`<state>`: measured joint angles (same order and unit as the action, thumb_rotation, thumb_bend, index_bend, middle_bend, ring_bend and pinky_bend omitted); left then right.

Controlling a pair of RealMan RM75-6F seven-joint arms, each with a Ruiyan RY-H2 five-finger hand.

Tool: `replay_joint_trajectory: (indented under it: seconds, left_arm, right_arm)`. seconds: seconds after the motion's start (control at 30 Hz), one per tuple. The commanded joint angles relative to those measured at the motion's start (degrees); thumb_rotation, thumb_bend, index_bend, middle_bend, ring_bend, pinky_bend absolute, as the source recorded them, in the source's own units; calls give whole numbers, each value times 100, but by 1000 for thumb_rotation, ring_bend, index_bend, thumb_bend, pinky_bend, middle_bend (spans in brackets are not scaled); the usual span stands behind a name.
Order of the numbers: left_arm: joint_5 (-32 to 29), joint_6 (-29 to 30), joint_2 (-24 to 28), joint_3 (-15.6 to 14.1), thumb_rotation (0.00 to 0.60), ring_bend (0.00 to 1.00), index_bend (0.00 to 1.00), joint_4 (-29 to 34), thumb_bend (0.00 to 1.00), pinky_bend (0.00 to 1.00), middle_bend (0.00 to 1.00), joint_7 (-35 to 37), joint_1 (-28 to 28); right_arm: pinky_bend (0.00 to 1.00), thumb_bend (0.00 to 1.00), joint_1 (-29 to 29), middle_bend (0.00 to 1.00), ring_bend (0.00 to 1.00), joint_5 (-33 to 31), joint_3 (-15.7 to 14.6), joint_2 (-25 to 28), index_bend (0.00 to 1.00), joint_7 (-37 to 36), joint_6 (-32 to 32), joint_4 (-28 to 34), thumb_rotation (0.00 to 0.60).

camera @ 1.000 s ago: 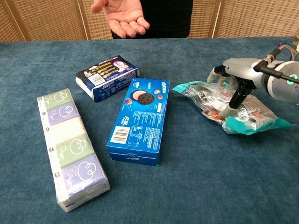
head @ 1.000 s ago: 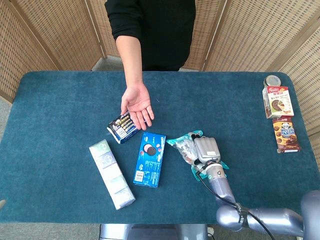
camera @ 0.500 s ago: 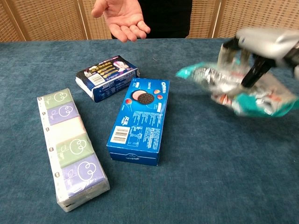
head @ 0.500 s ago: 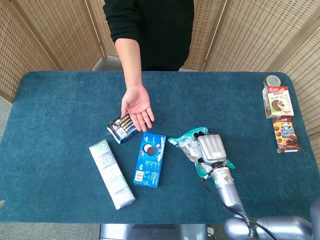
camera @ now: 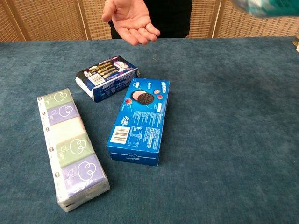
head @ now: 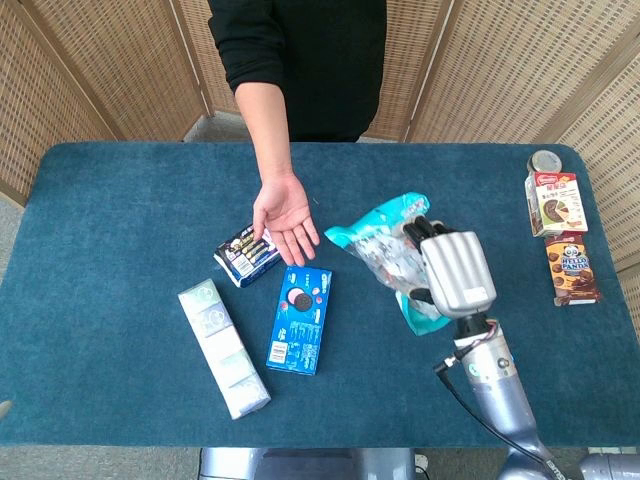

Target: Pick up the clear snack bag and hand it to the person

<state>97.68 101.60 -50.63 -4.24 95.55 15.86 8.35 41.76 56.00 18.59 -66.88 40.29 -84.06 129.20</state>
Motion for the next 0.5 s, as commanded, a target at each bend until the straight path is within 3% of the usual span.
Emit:
replay_joint_trajectory:
  seconds: [0.03,0.3,0.5]
  left_arm:
    - [-4,-7,1,1,600,0,0,0,143,87,0,4,-3]
    - [-94,-93,13,23,600,0,0,11,144,87,0,26,-34]
    - [-203,-264,29,41,600,0,0,44,143,87,0,37,-100]
  right_arm:
    - [829,596,623,616,691,-899,581,-4,501,306,356,52,600]
    - [828,601,1896,627,695,-2841,1411,-479,516,1073,331,-144,600]
    - [828,600,2803,628,695,-3687,1698,-1087,515,1535,-115,-529,600]
